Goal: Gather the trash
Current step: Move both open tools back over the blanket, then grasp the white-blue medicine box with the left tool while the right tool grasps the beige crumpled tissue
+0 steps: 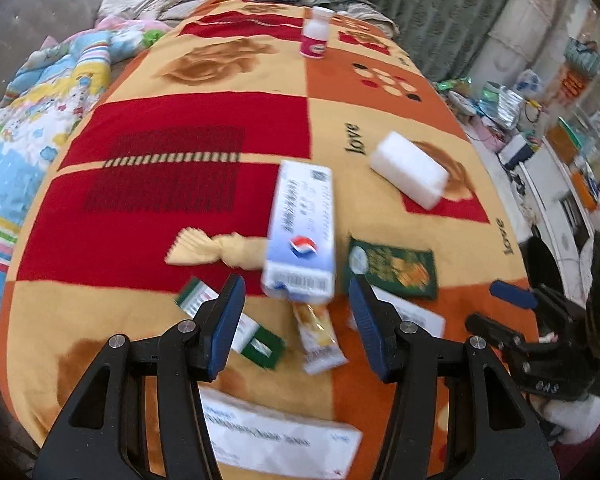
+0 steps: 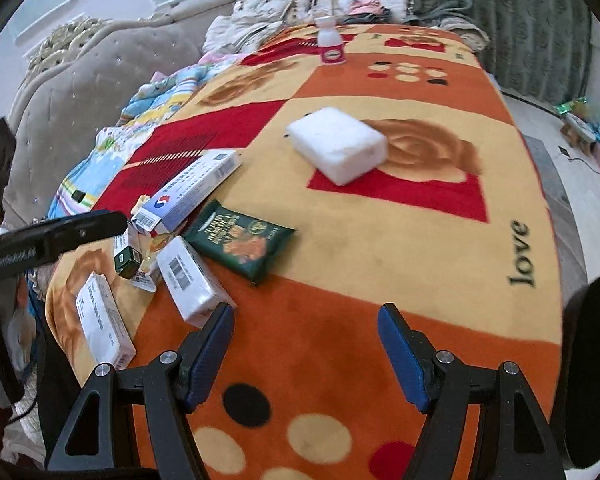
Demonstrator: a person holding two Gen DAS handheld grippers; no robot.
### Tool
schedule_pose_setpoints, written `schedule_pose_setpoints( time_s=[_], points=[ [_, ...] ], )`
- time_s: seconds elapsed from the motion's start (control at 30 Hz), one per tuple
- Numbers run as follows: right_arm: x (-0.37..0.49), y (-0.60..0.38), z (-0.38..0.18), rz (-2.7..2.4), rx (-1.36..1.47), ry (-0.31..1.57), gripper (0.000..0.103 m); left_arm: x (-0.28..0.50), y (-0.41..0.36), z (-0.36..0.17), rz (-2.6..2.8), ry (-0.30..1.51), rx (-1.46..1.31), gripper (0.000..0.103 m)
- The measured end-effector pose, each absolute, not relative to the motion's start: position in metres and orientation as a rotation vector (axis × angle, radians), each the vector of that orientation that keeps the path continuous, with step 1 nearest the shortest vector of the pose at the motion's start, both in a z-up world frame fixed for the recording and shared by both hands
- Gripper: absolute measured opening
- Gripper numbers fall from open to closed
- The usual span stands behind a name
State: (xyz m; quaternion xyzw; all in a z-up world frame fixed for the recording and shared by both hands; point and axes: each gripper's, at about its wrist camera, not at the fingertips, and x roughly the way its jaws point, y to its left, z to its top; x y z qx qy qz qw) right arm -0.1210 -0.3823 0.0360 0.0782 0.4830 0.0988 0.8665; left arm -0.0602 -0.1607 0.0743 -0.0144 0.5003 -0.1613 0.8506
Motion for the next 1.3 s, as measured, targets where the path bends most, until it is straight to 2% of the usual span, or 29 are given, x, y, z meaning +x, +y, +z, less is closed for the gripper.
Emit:
schedule_pose_setpoints(
  time_s=[0.5, 0.53, 0.57, 1.0, 1.3],
  points=[
    [-0.102, -0.373, 0.039, 0.225, 0.165, 1.026, 0.072, 0.004, -0.205, 0.038, -0.336, 1.139, 0.103, 0.053],
    [-0.100, -0.371, 0.040, 0.229, 0.162, 1.027, 0.072, 0.007, -0.205, 0.036, -0.341, 1.147, 0.096, 0.052],
    [-0.098, -0.369, 0.040, 0.233, 0.160, 1.029, 0.072, 0.010, -0.203, 0.035, -0.349, 1.156, 0.076, 0.044],
    [-0.046, -0.290, 0.046, 0.441, 0.030, 1.011, 0.071, 0.001, -0.100, 0.087, -0.273, 1.053, -0.065, 0.044],
    [0.000, -0.217, 0.026, 0.540, -0.179, 1.061, 0.056, -0.020, -0.051, 0.084, -0.239, 1.056, -0.130, 0.044]
  ],
)
